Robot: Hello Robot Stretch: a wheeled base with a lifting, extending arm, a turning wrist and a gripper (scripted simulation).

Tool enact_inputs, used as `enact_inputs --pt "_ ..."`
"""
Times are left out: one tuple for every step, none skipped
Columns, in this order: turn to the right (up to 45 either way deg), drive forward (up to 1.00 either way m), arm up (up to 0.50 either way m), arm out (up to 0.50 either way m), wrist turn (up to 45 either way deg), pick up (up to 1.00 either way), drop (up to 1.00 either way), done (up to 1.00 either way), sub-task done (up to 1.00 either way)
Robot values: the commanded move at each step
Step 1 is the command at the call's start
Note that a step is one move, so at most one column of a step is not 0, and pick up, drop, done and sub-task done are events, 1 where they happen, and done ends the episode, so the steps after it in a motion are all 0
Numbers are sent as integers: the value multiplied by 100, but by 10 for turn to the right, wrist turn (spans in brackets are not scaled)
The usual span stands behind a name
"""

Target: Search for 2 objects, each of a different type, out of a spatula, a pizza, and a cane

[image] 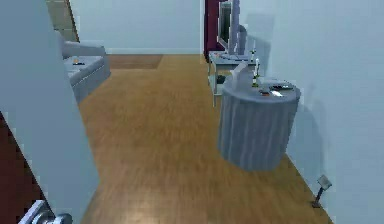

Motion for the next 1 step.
enact_inputs --pt "300 0 0 0 0 0 0 0 0"
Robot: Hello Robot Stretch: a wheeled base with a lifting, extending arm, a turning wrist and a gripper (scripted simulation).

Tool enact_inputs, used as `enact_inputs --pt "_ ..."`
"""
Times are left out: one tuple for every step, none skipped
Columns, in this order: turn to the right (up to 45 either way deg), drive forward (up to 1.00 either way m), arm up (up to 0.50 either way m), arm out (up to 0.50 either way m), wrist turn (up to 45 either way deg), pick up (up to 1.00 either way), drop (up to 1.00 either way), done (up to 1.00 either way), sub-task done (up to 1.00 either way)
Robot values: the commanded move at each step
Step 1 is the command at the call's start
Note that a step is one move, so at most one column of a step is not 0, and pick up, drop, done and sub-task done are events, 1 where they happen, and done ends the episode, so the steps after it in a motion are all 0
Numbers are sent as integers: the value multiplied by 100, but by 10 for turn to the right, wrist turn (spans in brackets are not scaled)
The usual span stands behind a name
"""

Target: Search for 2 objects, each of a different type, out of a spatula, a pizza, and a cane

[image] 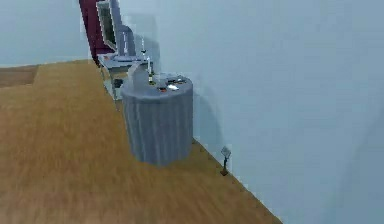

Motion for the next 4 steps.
enact_inputs --pt "0 50 0 0 0 0 0 0 0" --pt "-450 0 0 0 0 0 0 0 0" --pt "-60 0 0 0 0 0 0 0 0" --pt "0 100 0 0 0 0 0 0 0"
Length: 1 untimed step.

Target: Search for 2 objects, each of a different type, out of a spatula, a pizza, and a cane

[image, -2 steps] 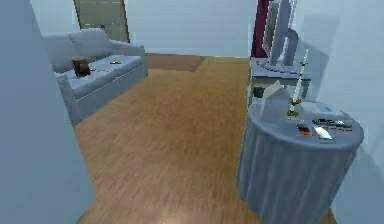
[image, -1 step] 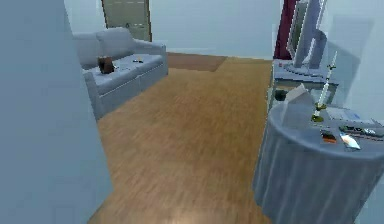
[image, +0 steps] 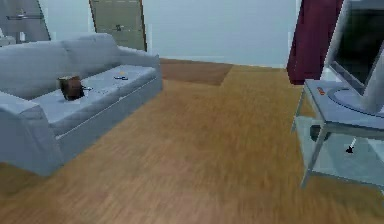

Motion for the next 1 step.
enact_inputs --pt "0 100 0 0 0 0 0 0 0"
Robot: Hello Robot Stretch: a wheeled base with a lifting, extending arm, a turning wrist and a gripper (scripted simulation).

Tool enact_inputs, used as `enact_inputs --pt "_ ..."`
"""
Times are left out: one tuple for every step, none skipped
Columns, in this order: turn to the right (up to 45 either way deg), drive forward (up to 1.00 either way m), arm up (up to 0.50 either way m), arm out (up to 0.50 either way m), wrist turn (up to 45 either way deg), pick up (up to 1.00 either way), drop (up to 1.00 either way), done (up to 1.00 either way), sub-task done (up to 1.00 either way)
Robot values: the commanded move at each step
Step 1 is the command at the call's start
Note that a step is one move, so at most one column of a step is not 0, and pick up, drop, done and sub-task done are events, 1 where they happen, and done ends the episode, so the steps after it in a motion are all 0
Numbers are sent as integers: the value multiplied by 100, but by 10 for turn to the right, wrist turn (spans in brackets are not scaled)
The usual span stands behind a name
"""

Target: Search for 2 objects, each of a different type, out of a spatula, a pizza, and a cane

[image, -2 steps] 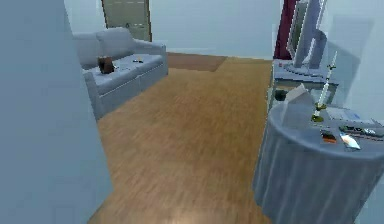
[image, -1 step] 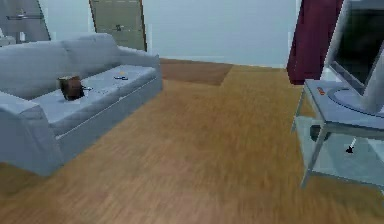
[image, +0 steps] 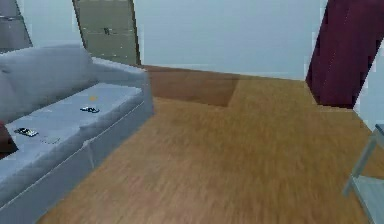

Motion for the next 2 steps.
enact_inputs --pt "0 100 0 0 0 0 0 0 0" --pt "0 100 0 0 0 0 0 0 0"
